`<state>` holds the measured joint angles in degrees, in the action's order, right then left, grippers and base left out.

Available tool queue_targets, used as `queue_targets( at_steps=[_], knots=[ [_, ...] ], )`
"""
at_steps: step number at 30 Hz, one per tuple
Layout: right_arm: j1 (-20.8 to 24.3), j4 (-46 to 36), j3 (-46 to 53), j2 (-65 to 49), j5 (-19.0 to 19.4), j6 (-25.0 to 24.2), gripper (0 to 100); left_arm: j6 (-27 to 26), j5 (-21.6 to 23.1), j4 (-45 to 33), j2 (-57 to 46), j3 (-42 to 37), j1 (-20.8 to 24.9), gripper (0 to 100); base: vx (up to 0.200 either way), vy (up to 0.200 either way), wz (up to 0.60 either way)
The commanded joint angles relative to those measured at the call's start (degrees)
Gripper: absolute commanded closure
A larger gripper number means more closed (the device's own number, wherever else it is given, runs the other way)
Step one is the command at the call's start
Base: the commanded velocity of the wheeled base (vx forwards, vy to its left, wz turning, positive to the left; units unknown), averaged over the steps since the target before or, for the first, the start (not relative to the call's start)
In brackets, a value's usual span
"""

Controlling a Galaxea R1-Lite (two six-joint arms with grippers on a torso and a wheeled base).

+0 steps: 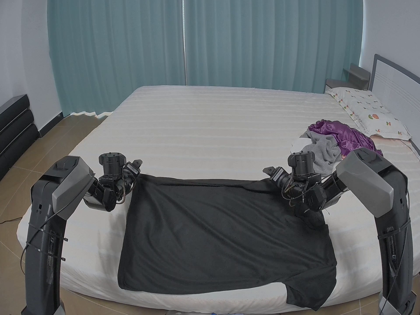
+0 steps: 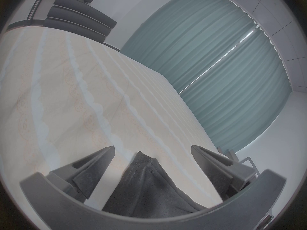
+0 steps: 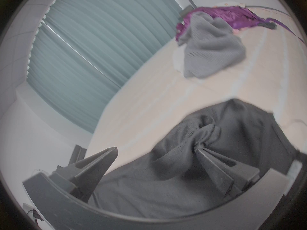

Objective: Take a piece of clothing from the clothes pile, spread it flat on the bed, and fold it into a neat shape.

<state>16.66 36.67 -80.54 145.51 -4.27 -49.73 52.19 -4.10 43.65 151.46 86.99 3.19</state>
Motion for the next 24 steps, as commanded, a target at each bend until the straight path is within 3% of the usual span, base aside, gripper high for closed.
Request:
queue_targets(
  at_steps=[1, 4, 7, 12, 19, 20, 24],
  knots=[
    [-0.9, 5.2, -9.5, 6.0, -1.8, 1.2, 0, 0.0, 0.0, 0.0, -0.2, -0.1, -0.1, 0, 0.0, 0.0, 0.0],
    [-1.9, 8.1, -17.7, 9.5, -3.1, 2.0, 0, 0.1, 0.0, 0.0, -0.2, -0.1, -0.1, 0, 0.0, 0.0, 0.0],
    [-3.1, 9.8, -25.1, 13.7, -7.7, 6.0, 0, 0.1, 0.0, 0.0, -0.2, -0.1, -0.1, 0, 0.0, 0.0, 0.0],
    [-5.0, 10.4, -28.4, 16.7, -9.1, 9.4, 0, 0.1, 0.0, 0.0, 0.0, 0.0, -0.1, 0, 0.0, 0.0, 0.0],
    [-6.5, 10.2, -20.3, 11.2, -7.6, 9.2, 0, 0.1, 0.1, 0.0, 0.1, 0.1, -0.1, 0, 0.0, 0.0, 0.0],
    [-6.6, 10.4, -17.0, 8.9, -5.3, 8.9, 0, 0.1, 0.1, 0.0, 0.1, 0.1, -0.1, 0, 0.0, 0.0, 0.0],
    [-6.6, 10.4, -9.0, 3.1, -2.1, 8.6, 0, 0.1, 0.1, 0.0, 0.1, 0.0, -0.1, 0, 0.0, 0.0, 0.0]
  ],
)
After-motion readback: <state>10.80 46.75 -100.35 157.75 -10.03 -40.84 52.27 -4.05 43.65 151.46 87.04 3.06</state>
